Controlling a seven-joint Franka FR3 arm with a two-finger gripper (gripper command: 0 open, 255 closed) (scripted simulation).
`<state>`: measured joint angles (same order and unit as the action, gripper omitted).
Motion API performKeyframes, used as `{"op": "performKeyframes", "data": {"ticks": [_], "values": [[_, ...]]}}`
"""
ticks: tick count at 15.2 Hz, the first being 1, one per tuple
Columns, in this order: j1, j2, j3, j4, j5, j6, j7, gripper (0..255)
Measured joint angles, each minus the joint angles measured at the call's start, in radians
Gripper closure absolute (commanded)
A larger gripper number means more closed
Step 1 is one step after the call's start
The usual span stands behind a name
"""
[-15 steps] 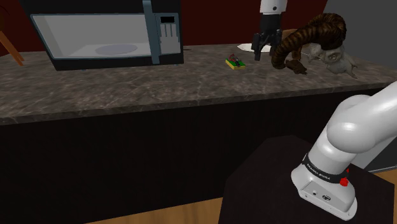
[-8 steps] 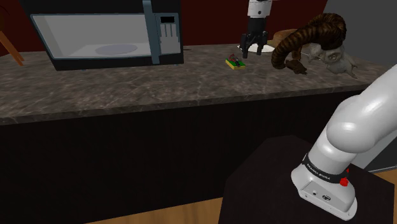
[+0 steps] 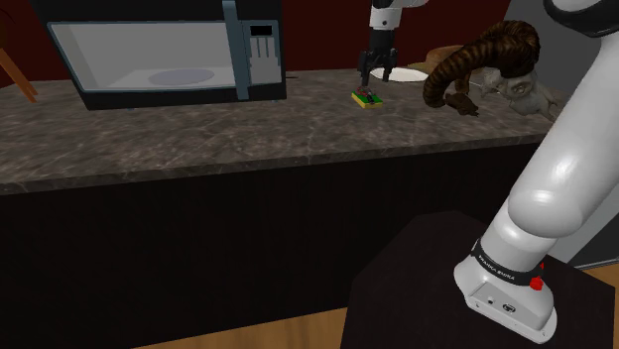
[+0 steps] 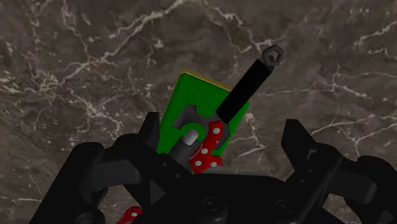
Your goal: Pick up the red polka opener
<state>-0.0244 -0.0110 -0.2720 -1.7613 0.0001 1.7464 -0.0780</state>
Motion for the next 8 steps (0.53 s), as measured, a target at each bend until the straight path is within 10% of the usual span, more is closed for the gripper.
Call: {"op": "performKeyframes", "data": {"ticks": [8], "values": [[-0.018, 0.114, -0.015, 0.046, 0.041, 0.073, -0.039, 0]]}}
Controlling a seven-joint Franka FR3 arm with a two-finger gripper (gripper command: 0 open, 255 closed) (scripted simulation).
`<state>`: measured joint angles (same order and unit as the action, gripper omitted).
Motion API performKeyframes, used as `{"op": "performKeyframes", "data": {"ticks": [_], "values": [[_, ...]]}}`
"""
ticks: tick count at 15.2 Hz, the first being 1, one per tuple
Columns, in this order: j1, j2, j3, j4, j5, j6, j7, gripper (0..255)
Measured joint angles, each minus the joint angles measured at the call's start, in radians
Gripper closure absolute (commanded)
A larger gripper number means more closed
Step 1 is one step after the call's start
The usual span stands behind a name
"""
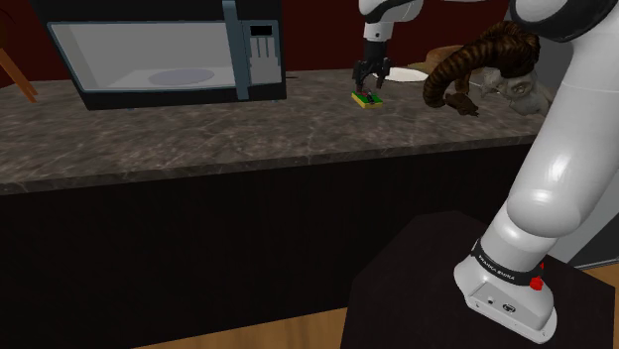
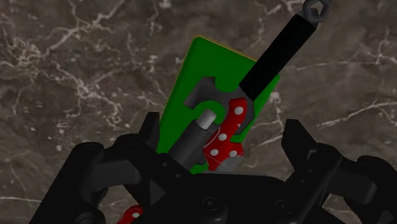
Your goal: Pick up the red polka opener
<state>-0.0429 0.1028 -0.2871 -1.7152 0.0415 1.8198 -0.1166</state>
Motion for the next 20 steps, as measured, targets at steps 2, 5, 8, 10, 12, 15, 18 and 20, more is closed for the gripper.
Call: {"op": "performKeyframes", "data": {"ticks": [2, 5, 8, 10, 12, 15, 18, 20], "values": [[0.000, 0.003, 0.000, -0.020, 0.001, 0.023, -0.001, 0], [0.000, 0.005, 0.000, -0.029, 0.002, 0.034, -0.001, 255], [0.000, 0.005, 0.000, -0.030, 0.002, 0.035, -0.001, 255], [0.000, 0.005, 0.000, -0.030, 0.002, 0.035, -0.001, 255], [0.000, 0.005, 0.000, -0.030, 0.002, 0.036, -0.001, 255], [0.000, 0.004, 0.001, -0.017, 0.001, 0.021, 0.000, 255], [0.002, -0.002, 0.001, 0.013, -0.001, -0.015, 0.004, 255], [0.000, -0.005, 0.000, 0.038, -0.002, -0.042, 0.002, 255]]}}
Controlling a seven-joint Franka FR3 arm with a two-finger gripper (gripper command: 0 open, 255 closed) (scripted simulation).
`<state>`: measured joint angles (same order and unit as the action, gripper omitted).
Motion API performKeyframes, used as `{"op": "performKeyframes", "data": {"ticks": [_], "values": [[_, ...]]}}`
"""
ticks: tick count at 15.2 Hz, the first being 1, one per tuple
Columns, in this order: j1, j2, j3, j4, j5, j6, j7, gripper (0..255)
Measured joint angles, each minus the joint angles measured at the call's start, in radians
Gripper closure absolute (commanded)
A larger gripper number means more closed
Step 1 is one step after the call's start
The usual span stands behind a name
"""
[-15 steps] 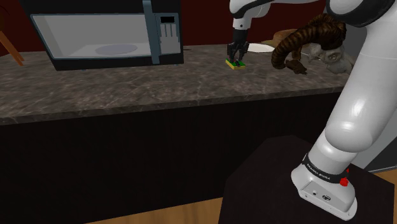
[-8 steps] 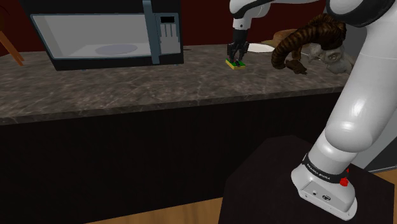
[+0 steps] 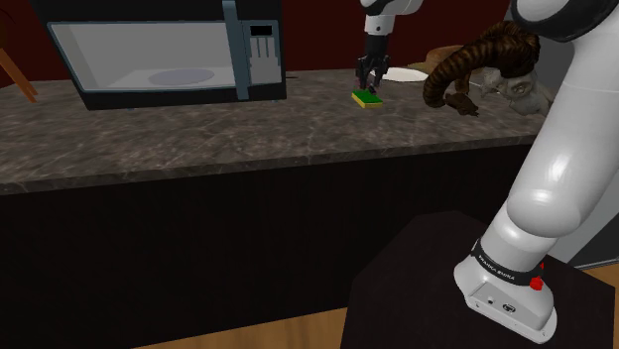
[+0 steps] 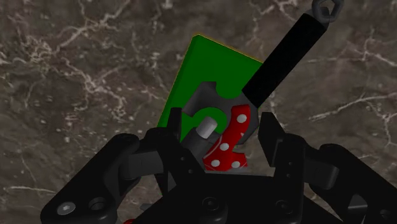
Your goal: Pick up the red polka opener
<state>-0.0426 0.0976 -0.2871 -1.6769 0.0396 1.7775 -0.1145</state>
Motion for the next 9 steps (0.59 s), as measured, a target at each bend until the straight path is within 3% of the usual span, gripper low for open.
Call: {"op": "performKeyframes", "data": {"ticks": [9], "values": [[-0.005, 0.020, -0.003, 0.142, 0.005, -0.122, -0.002, 255]]}}
